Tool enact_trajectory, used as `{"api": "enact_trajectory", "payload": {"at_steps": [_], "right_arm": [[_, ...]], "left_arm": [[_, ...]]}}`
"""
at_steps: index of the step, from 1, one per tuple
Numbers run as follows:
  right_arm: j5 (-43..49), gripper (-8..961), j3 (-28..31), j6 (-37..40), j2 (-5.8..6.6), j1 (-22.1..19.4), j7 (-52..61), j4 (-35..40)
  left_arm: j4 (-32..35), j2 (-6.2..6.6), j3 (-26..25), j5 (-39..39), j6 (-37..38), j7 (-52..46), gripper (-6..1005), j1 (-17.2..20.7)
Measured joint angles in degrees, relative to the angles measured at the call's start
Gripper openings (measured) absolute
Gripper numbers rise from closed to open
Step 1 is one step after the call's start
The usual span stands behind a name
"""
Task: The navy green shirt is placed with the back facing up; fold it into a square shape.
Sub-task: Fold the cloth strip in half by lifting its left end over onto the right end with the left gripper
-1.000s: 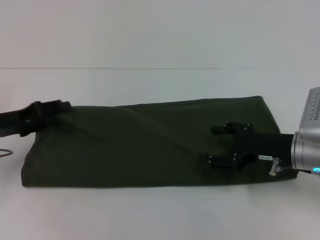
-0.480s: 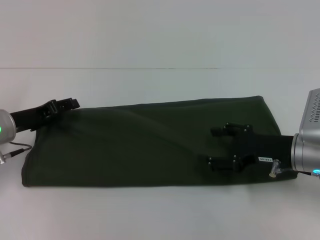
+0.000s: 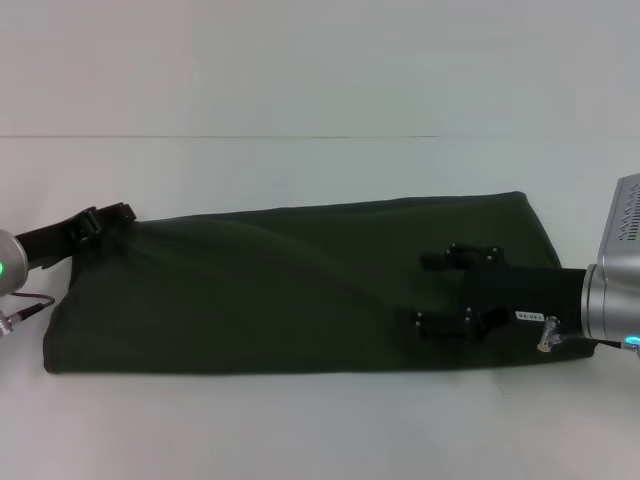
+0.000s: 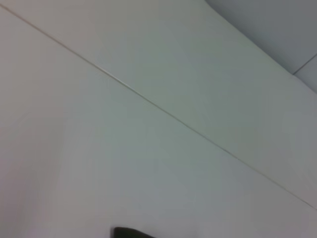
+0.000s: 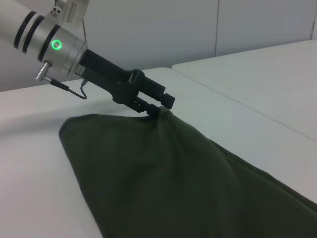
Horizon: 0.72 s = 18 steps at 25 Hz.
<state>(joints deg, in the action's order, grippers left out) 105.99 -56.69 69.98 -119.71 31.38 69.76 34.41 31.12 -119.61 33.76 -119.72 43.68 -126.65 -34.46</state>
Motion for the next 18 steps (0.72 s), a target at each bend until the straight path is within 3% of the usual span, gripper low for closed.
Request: {"api": "enact_trajectory", "payload": {"at_steps": [4, 13, 18], "right_arm": [[0.0, 885, 0.0, -0.1, 0.00, 0.2, 0.0, 0.0], [0.0, 885, 0.2, -0.1, 0.00, 0.0, 0.0, -0.1], [0.0, 885, 0.1, -0.2, 0.00, 0.1, 0.0, -0.1]], "left_arm": [[0.3, 0.55, -0.3, 0.1, 1.8, 0.0, 683, 0.6], [0.4, 6.36, -0.6, 0.1, 21.0, -5.0, 688, 2.3], [-0.3, 7.07, -0.4, -0.3, 21.4, -6.0, 687, 3.1]]}}
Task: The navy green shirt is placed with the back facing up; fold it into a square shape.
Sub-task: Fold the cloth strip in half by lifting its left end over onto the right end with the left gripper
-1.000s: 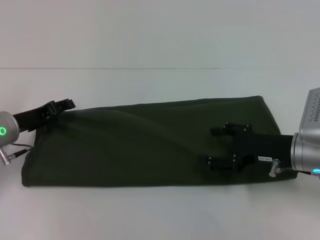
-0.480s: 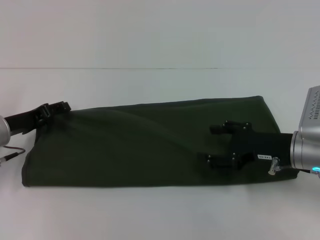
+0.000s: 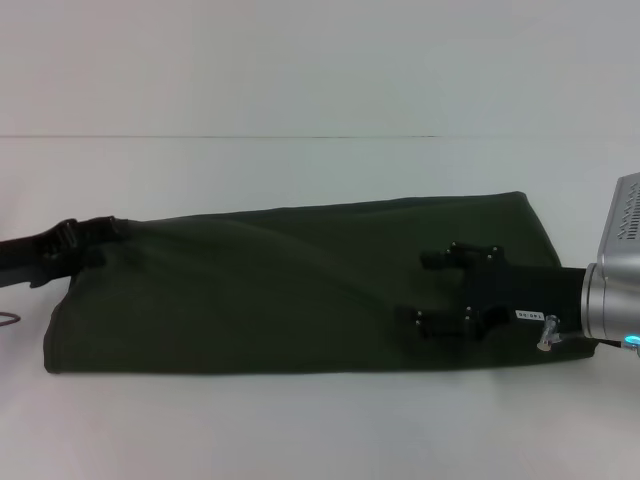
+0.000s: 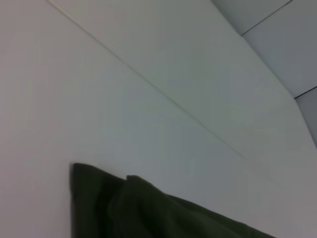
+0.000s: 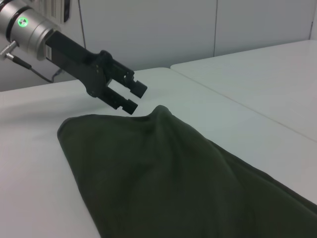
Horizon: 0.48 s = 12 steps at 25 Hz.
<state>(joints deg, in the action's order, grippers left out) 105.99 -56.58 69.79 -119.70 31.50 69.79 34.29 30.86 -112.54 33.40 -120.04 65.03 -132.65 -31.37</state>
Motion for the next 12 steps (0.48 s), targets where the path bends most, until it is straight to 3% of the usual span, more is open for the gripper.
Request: {"api": "enact_trajectory", "payload": {"at_steps": [12], "right_arm": [[0.0, 885, 0.0, -0.1, 0.00, 0.2, 0.0, 0.0]], "left_arm": [[-1.3, -0.01, 2.1, -1.7, -4.3, 0.0, 687, 1.6]]}}
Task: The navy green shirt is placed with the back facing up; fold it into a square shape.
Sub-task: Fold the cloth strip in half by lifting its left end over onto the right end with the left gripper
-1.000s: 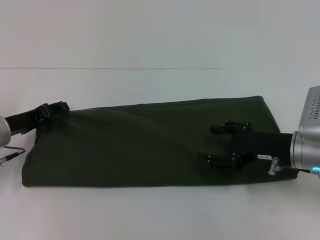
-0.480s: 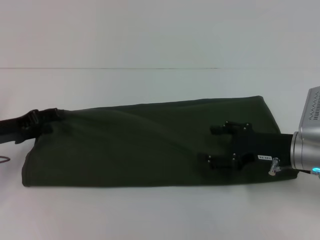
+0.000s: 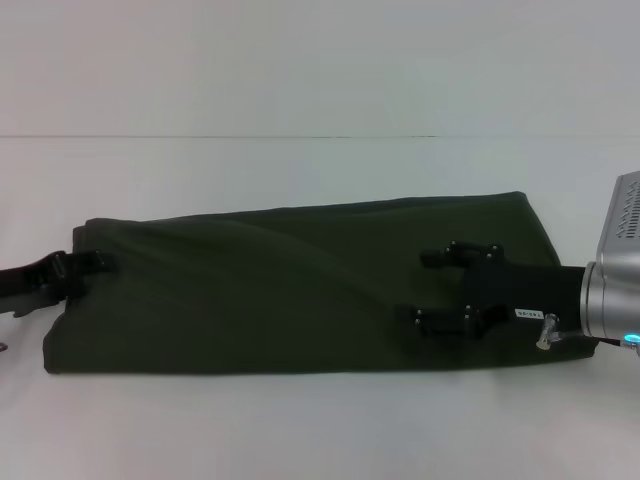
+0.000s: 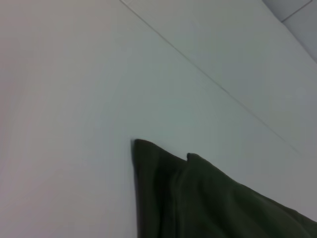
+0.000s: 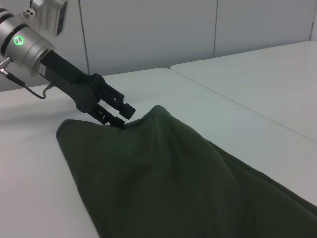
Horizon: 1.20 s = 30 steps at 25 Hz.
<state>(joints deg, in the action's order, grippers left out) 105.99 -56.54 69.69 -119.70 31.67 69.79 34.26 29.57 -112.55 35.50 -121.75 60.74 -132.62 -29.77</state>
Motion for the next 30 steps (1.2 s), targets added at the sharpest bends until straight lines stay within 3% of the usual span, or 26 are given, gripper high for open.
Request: {"api": "enact_trajectory", "payload": {"at_steps": [12, 15, 20, 30], "right_arm": [[0.0, 885, -0.1, 0.1, 0.00, -0.1, 0.3, 0.1], [0.1, 885, -0.2, 0.1, 0.00, -0.2, 0.5, 0.2], [0.1, 885, -0.1, 0.0, 0.00, -0.2, 0.5, 0.2], [0.3, 885, -0.1, 0.0, 0.00, -0.1, 0.6, 0.2]], "left_arm": [[3.2, 2.41, -1.5, 0.0, 7.3, -0.4, 687, 0.8], [3.3, 3.05, -1.6, -0.9, 7.6, -0.7, 811, 0.9], [3.3, 3.06, -1.7, -2.9, 6.8, -0.7, 883, 1.1], [2.8, 2.20, -1.0, -3.0, 4.6, -0.5, 882, 1.0]]}}
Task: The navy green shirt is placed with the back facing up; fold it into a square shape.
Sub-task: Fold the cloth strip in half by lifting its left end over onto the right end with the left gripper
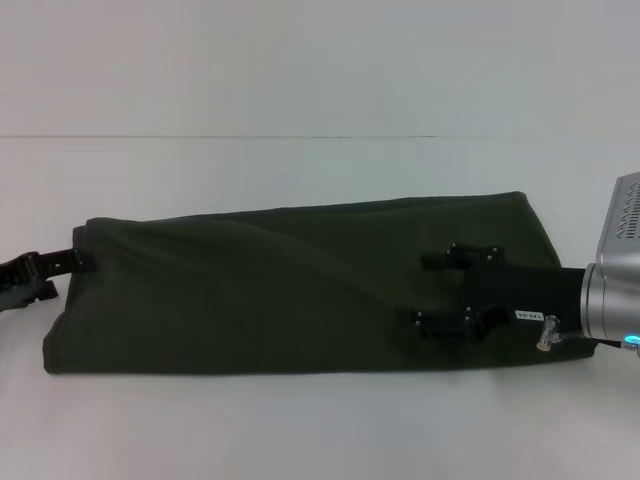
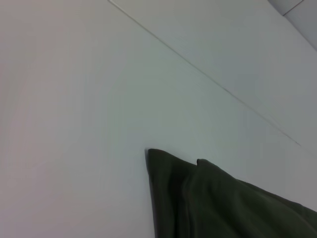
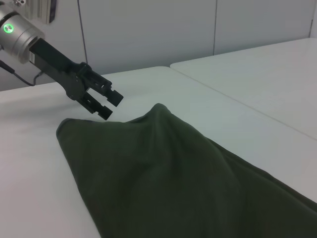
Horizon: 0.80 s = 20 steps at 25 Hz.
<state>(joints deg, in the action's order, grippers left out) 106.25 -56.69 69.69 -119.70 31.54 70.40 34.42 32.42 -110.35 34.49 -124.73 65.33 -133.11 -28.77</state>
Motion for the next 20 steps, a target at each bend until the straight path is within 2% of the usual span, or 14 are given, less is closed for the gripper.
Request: {"api": "enact_trajectory", "payload": {"at_steps": [14, 20], "right_arm": [[0.0, 885, 0.0, 0.0, 0.00, 0.0, 0.0, -0.1], [0.0, 884, 0.0, 0.1, 0.00, 0.0, 0.0, -0.1]], "left_arm": [[0.2, -1.45, 0.9, -1.2, -3.5, 0.6, 882, -0.2], [0.1, -1.62, 0.8, -1.2, -3.6, 0.8, 883, -0.3]]}}
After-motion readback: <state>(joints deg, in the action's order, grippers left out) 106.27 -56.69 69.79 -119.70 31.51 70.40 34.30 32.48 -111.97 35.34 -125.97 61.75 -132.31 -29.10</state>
